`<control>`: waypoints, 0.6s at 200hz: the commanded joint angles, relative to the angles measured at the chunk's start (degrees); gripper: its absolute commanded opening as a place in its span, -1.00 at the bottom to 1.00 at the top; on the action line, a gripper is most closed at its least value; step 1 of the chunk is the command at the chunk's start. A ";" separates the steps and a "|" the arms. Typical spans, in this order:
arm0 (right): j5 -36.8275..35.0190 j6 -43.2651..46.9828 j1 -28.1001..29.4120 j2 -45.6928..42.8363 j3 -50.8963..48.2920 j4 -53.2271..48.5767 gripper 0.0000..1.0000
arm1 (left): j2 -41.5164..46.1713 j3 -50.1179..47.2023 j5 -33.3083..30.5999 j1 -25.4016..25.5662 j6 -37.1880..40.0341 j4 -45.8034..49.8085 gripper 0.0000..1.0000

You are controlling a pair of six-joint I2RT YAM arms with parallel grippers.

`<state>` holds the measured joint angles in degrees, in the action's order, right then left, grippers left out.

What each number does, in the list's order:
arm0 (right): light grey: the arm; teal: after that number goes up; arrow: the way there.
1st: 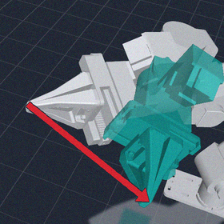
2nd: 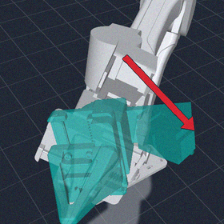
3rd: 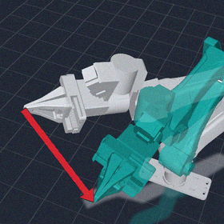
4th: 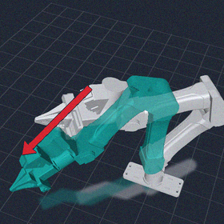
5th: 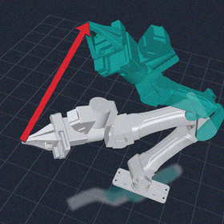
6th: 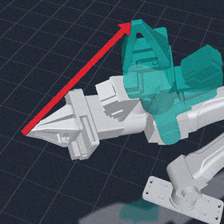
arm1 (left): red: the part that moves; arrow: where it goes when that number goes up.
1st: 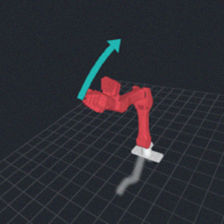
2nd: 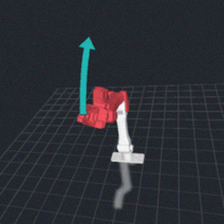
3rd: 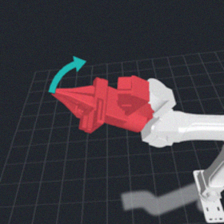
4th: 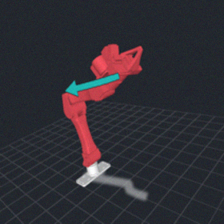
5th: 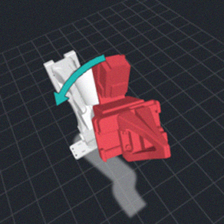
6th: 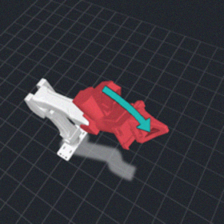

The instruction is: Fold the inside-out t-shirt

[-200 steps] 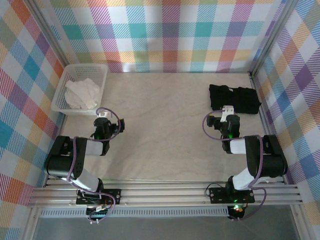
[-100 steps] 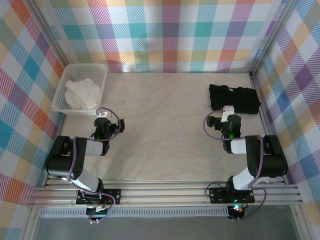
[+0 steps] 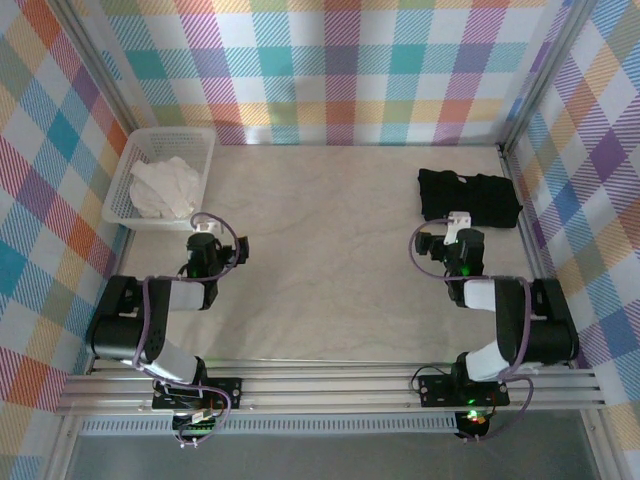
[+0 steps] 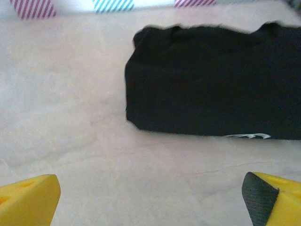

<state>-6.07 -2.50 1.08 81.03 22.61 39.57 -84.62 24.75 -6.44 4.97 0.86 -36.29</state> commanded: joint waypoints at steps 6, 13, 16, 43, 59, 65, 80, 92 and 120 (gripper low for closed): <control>-9.21 -8.73 -0.33 -14.64 1.10 -10.72 0.99 | 11.04 6.27 1.52 -0.65 -6.71 16.72 1.00; -9.65 -10.36 -0.31 -17.79 0.71 -12.06 0.99 | 13.44 7.71 1.79 -0.64 -10.58 20.81 1.00; -9.85 -11.16 -0.33 -19.42 0.62 -12.92 0.99 | 14.18 8.26 1.86 -0.66 -12.33 22.39 1.00; -5.14 -18.31 -0.31 -29.81 2.17 -21.25 0.96 | 20.13 12.31 9.02 -0.34 -20.47 29.12 0.97; 2.78 -19.69 1.11 -29.41 4.97 -23.54 0.90 | 22.57 12.66 10.98 -0.06 -22.79 27.57 0.95; 5.17 -19.46 2.64 -28.22 6.46 -24.29 0.89 | 23.25 13.40 10.13 -0.13 -23.60 28.26 0.95; 7.64 -17.26 8.85 -23.06 10.81 -26.31 0.87 | 22.96 16.88 4.13 -0.19 -24.27 32.63 0.96; 7.78 -13.57 14.88 -17.42 15.15 -28.39 0.87 | 20.65 20.99 -0.67 -0.99 -22.71 36.42 0.96; 10.03 -13.02 20.36 -6.84 21.21 -28.79 0.87 | 12.34 30.80 -0.58 -8.96 -24.42 42.97 0.92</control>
<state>-1.26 -16.91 16.95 66.61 38.65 14.41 -65.28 46.00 -3.88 3.55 -20.62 -2.15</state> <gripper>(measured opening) 0.935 0.965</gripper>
